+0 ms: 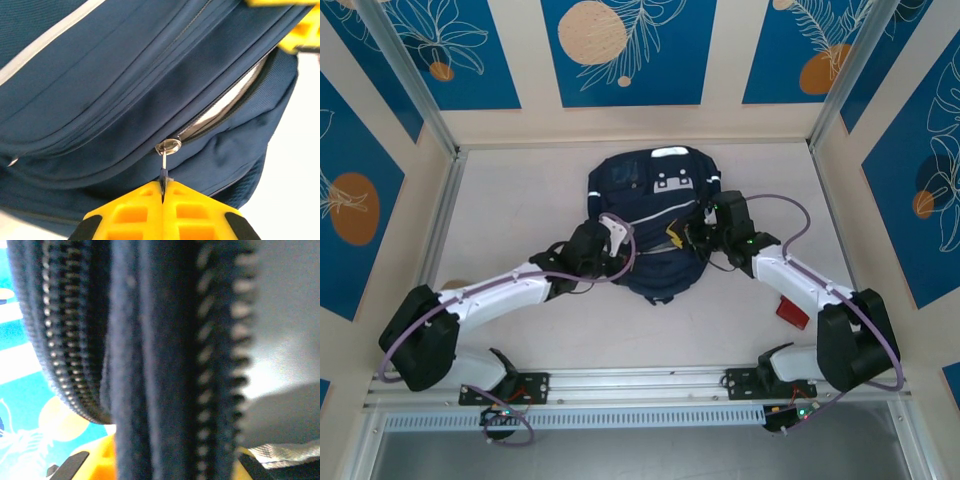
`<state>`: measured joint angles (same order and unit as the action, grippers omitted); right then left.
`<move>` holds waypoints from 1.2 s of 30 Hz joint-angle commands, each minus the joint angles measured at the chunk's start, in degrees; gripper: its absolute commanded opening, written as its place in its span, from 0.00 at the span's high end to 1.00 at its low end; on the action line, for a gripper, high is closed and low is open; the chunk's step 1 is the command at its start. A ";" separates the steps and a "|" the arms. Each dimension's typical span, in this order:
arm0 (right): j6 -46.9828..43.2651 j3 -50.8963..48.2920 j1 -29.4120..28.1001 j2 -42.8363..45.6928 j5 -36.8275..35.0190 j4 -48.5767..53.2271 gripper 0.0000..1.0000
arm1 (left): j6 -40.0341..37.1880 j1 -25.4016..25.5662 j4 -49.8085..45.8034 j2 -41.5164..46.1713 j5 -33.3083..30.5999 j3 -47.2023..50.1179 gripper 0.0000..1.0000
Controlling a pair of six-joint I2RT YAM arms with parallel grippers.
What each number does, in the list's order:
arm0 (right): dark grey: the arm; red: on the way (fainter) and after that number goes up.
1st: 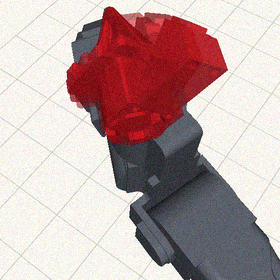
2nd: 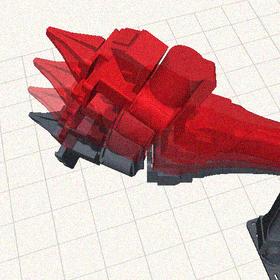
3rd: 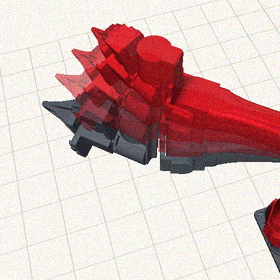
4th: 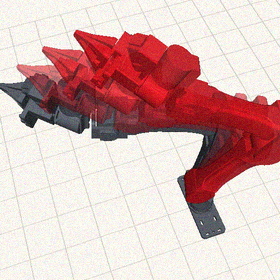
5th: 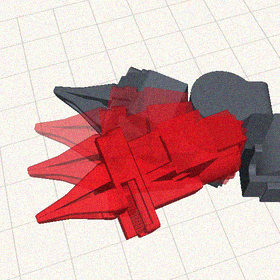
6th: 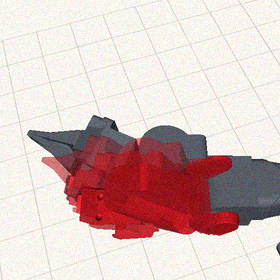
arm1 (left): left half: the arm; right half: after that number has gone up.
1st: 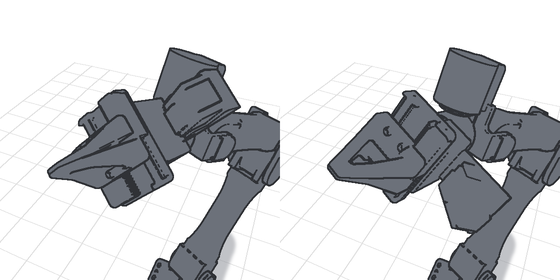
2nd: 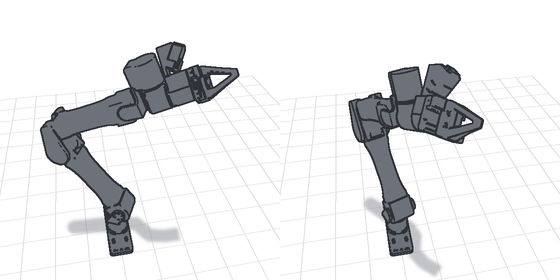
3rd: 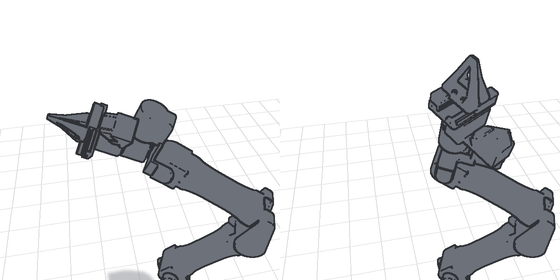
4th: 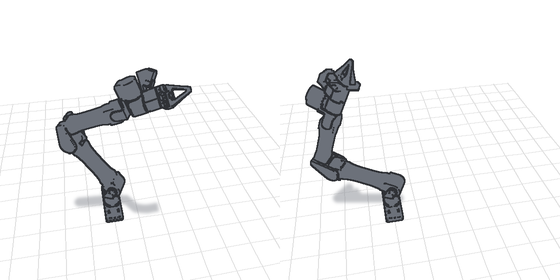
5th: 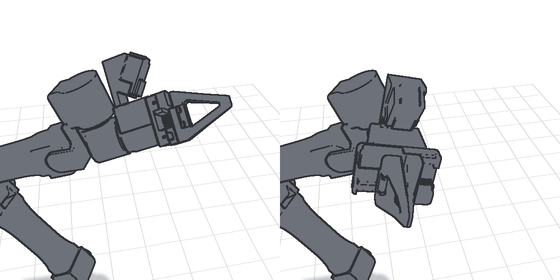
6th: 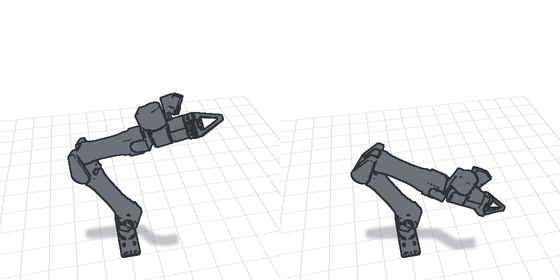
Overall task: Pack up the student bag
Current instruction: Open the student bag at the center of the table.
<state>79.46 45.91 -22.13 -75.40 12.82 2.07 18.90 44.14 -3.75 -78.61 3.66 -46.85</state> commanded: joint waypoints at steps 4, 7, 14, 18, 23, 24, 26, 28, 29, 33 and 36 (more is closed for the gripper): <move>-2.85 0.04 4.18 4.72 2.36 2.40 0.88 | -1.76 -3.40 -2.91 2.43 -6.59 3.37 1.00; -3.87 0.64 5.68 5.08 3.81 3.74 0.88 | -2.10 -4.31 -2.49 1.92 -7.62 3.87 1.00; -6.79 2.91 7.77 4.08 8.36 6.20 0.89 | -2.73 -6.49 -1.09 -0.27 -8.79 3.55 1.00; -7.88 3.71 8.78 4.10 9.91 7.37 0.91 | -3.50 -8.39 -0.44 -1.67 -9.44 2.58 1.00; -8.42 4.35 9.86 4.12 11.65 7.75 0.92 | -5.02 -11.43 2.12 -3.78 -7.09 1.34 1.00; -8.52 4.49 9.92 4.07 11.92 7.76 0.92 | -5.39 -11.89 2.55 -4.22 -6.48 1.01 1.00; -8.78 4.79 10.09 3.86 12.64 7.70 0.92 | -6.03 -13.22 3.79 -5.36 -4.58 0.24 1.00; -9.13 5.11 10.26 3.71 13.26 7.78 0.93 | -6.52 -14.49 4.98 -6.34 -2.98 -0.41 1.00; -9.15 5.24 10.42 3.61 13.64 7.82 0.93 | -6.88 -15.14 5.38 -7.00 -1.96 -0.87 1.00; -9.67 5.76 10.71 2.91 15.18 7.85 0.93 | -8.54 -17.35 6.18 -9.72 1.43 -3.32 1.00; -9.98 5.86 10.83 2.28 15.87 7.90 0.93 | -9.65 -18.27 5.85 -11.71 2.40 -5.51 1.00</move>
<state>71.59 49.12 -12.36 -73.25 26.28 10.31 11.40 27.99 2.15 -88.77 6.31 -49.82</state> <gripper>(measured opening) 0.131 0.040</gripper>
